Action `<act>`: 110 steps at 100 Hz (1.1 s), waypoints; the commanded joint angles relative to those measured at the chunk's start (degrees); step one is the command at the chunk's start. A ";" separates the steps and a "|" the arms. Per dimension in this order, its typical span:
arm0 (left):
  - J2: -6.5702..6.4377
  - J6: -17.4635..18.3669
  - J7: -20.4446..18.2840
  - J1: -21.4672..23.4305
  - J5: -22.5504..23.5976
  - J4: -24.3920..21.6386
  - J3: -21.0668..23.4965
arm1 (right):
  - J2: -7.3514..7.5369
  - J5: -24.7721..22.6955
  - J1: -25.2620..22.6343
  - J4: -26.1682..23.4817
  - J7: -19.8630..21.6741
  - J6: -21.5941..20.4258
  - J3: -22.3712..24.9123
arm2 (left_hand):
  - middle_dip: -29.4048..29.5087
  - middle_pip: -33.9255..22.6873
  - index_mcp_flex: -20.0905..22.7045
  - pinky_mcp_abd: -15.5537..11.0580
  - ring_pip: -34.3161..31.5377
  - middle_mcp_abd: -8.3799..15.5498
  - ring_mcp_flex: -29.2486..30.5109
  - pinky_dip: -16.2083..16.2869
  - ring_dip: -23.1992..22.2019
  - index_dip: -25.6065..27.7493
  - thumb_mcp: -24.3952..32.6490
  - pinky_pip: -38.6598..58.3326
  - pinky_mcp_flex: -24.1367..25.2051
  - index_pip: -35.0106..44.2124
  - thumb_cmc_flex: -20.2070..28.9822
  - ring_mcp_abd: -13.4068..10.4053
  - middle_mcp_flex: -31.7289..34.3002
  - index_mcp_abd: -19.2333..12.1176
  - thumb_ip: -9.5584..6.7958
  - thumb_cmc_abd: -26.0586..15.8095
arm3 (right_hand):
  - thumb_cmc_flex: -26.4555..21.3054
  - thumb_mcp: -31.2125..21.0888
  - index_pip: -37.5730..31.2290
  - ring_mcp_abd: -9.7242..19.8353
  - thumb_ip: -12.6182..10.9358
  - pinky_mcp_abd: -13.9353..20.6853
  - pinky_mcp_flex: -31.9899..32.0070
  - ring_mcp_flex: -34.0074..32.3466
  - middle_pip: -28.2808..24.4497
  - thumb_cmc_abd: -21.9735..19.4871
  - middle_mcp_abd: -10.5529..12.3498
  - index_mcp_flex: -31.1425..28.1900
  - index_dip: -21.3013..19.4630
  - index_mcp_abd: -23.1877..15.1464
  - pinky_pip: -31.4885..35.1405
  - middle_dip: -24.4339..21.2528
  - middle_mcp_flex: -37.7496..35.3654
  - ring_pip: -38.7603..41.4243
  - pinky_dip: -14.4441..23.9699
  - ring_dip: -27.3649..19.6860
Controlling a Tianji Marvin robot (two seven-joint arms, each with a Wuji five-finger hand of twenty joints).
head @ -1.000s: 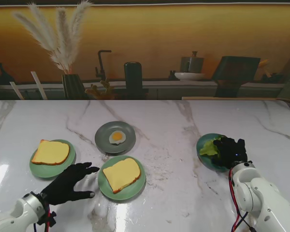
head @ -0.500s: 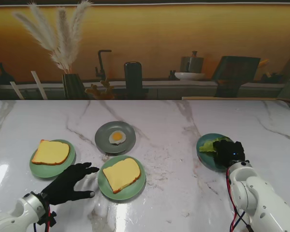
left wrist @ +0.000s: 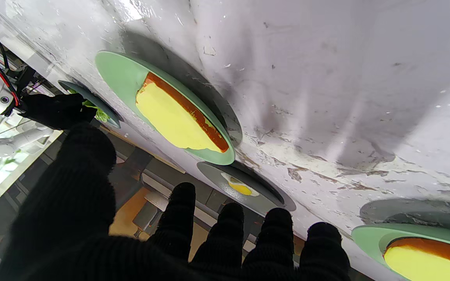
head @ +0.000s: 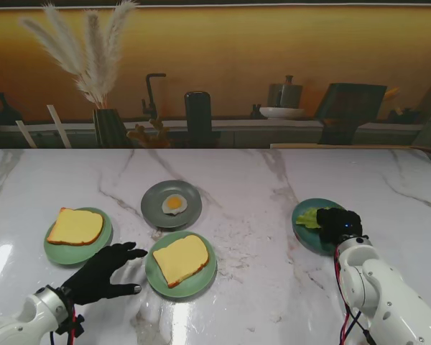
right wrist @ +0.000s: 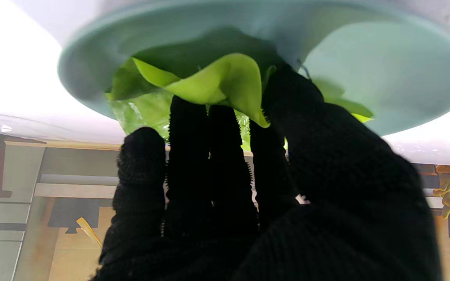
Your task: Prepare sandwich (Bread, lettuce, and egg)
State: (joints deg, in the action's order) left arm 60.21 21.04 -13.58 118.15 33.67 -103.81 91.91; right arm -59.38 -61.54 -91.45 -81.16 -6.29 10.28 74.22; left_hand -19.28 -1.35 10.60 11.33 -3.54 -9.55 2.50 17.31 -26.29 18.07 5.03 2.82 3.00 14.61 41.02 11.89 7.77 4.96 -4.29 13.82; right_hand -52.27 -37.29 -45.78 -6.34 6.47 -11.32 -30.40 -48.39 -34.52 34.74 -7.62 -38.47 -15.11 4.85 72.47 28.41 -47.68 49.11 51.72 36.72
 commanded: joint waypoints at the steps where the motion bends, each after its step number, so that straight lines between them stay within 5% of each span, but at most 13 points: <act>1: 0.11 -0.79 -0.17 0.07 -0.20 -0.02 -0.12 | -1.25 0.76 -0.39 0.81 0.69 0.17 -0.46 | -1.00 -0.35 -1.95 -0.30 -0.09 -0.20 -1.41 0.55 -0.71 0.69 -0.67 -0.10 0.90 0.49 1.96 -1.58 -1.81 -1.01 -0.85 -1.73 | -7.35 -3.48 -9.06 0.85 0.39 0.11 -1.30 -2.94 -7.13 0.54 1.47 -5.25 -2.95 -7.37 2.13 4.35 -4.81 5.24 1.65 3.20; 18: 0.10 -1.13 -0.32 0.02 -0.40 0.01 -0.21 | -1.53 3.24 -0.01 0.71 1.16 -0.32 -0.44 | -1.07 -0.37 -1.92 -0.36 -0.07 -0.16 -1.40 0.65 -0.69 0.72 -0.67 -0.12 0.88 0.88 1.87 -1.60 -1.81 -1.00 -0.85 -1.77 | -5.13 -11.30 -9.66 0.92 -1.00 -0.32 -1.30 -1.64 -10.64 -0.04 -0.92 -3.73 -14.17 -8.11 2.47 13.06 -1.90 10.94 5.61 10.83; 33: 0.08 -1.19 -0.40 -0.01 -0.48 0.06 -0.31 | -1.81 5.57 0.37 0.63 1.36 -1.38 -0.24 | -1.08 -0.35 -1.91 -0.31 -0.06 -0.24 -1.42 0.73 -0.67 0.76 -0.65 -0.13 0.89 1.25 1.90 -1.51 -1.83 -0.92 -0.84 -1.74 | -0.13 -21.89 -10.06 3.10 -5.79 0.06 -0.36 -0.71 -15.16 -1.91 -0.56 -0.74 -25.95 -5.45 3.63 21.37 -0.05 17.19 9.51 16.78; 44: 0.07 -1.22 -0.49 -0.11 -0.58 0.17 -0.39 | -2.01 6.78 0.64 0.39 1.23 -2.03 -0.18 | -1.12 -0.37 -1.88 -0.34 -0.02 -0.25 -1.41 0.78 -0.62 0.81 -0.68 -0.14 0.88 1.55 1.81 -1.55 -1.83 -0.87 -0.82 -1.74 | 2.42 -25.67 -10.23 4.09 -8.96 0.26 -0.59 -1.01 -16.84 -2.88 -0.42 -0.24 -30.68 -5.33 4.92 24.72 -0.16 20.24 11.61 18.71; 91: 0.07 -1.09 -0.43 -0.37 -0.79 0.50 -0.46 | -2.55 8.00 -0.01 -2.04 -0.59 -3.32 1.24 | -1.21 -0.37 -1.86 -0.35 0.11 -0.12 -1.37 1.06 -0.25 1.32 -0.72 -0.07 0.88 3.35 1.63 -1.62 -1.81 -0.81 -0.77 -1.77 | 6.26 -27.66 -11.18 6.99 -13.96 0.88 -4.53 -4.12 -19.16 -4.40 -0.28 0.33 -34.87 -7.16 6.81 29.16 -2.42 25.20 15.11 22.03; 98: 0.08 -1.06 -0.39 -0.39 -0.85 0.55 -0.46 | -2.62 8.28 -0.19 -2.24 -0.93 -3.96 1.59 | -1.23 -0.38 -1.89 -0.34 0.12 -0.18 -1.38 1.12 -0.20 1.38 -0.69 -0.04 0.89 3.57 1.69 -1.59 -1.82 -0.75 -0.78 -1.79 | 7.50 -28.76 -11.42 7.57 -15.99 1.03 -5.28 -4.99 -20.03 -4.49 0.04 -0.47 -35.36 -7.32 7.33 29.73 -3.55 26.52 16.08 22.76; 110: 0.09 -0.94 -0.30 -0.44 -0.77 0.65 -0.43 | -2.63 8.26 -0.72 -2.84 -1.28 -5.42 2.26 | -1.24 -0.38 -1.99 -0.37 0.12 -0.11 -1.36 1.26 -0.13 1.45 -0.71 0.05 0.88 3.86 1.61 -1.61 -1.82 -0.74 -0.78 -1.86 | 11.35 -30.94 -11.81 9.66 -23.70 1.43 -8.70 -8.30 -22.63 -5.98 1.71 -1.85 -37.58 -6.66 8.56 30.75 -6.38 29.12 17.82 23.55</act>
State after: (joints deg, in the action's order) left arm 60.18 20.47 -13.92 117.66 32.99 -103.30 91.50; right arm -61.01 -53.14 -91.65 -83.03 -7.28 6.06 76.21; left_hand -19.30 -1.35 10.60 11.33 -3.54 -9.55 2.50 17.92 -26.29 18.86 5.03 2.84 3.00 18.14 41.02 11.89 7.77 4.96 -4.29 13.82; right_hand -42.09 -64.05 -55.17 -1.39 -13.31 -10.75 -37.41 -53.93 -52.91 31.74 -5.78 -38.16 -50.46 -1.60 78.51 57.71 -51.01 76.51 67.81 58.93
